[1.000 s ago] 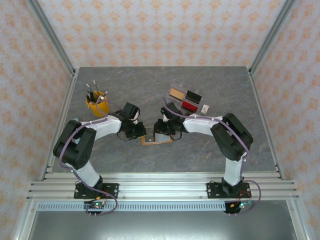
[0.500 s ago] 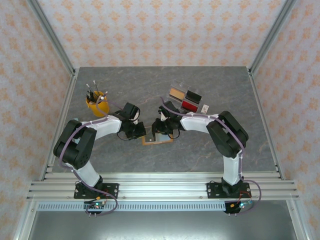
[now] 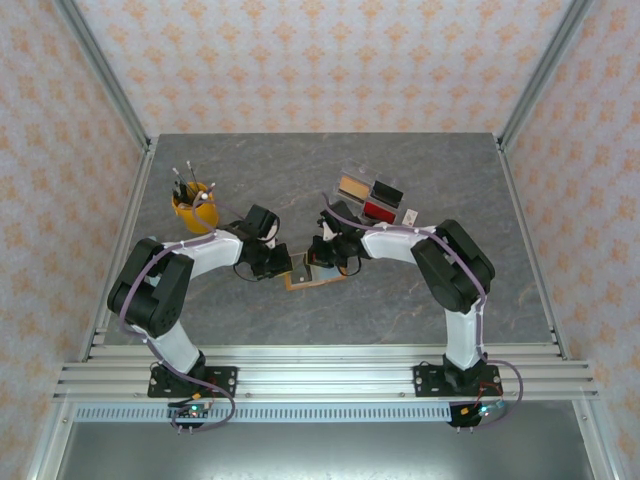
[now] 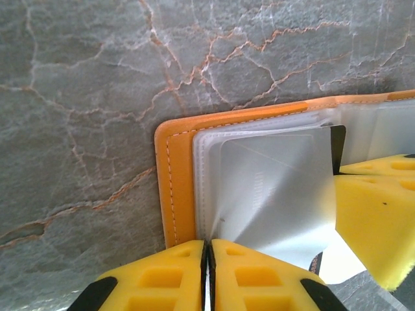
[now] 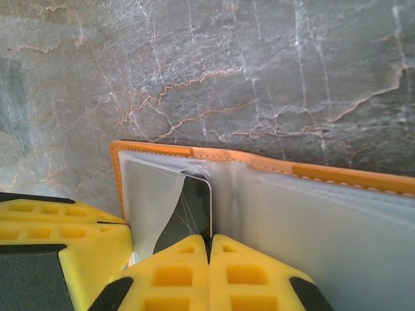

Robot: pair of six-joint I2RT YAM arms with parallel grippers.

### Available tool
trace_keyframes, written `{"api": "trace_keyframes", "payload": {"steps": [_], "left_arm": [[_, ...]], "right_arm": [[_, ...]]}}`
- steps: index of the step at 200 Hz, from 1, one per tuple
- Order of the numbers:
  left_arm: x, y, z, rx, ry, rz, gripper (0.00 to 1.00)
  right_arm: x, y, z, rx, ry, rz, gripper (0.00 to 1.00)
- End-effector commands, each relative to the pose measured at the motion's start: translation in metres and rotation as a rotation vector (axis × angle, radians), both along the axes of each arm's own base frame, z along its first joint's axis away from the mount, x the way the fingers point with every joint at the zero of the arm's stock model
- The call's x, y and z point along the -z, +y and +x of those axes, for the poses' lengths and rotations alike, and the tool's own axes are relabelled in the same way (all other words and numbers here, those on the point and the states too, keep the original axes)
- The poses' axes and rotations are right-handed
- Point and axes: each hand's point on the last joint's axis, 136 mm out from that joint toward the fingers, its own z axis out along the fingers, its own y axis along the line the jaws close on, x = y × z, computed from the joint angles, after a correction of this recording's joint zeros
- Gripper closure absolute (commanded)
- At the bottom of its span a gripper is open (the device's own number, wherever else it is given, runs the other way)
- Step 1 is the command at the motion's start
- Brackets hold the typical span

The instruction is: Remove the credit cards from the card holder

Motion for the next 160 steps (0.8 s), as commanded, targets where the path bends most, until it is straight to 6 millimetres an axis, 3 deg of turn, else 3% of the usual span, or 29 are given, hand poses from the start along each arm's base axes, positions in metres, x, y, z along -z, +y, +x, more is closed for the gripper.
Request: {"api": "trace_keyframes", "payload": {"steps": [1,40,97,160], "left_arm": [[0.018,0.01,-0.01,0.009,0.049,0.063,0.83],[0.016,0.018,-0.011,-0.005,0.042,0.076,0.76],[0.017,0.018,-0.011,-0.002,0.046,0.072,0.76],[-0.004,0.015,-0.002,0.014,-0.001,0.059,0.76]], "right_arm": [[-0.003,-0.003,-0.009,-0.018,-0.006,-0.035,1.0],[-0.008,-0.026,-0.004,0.043,-0.04,-0.086,1.0],[-0.004,-0.041,-0.002,0.066,-0.055,-0.149,1.0],[-0.004,-0.053,0.006,0.097,-0.089,-0.222,1.0]]}}
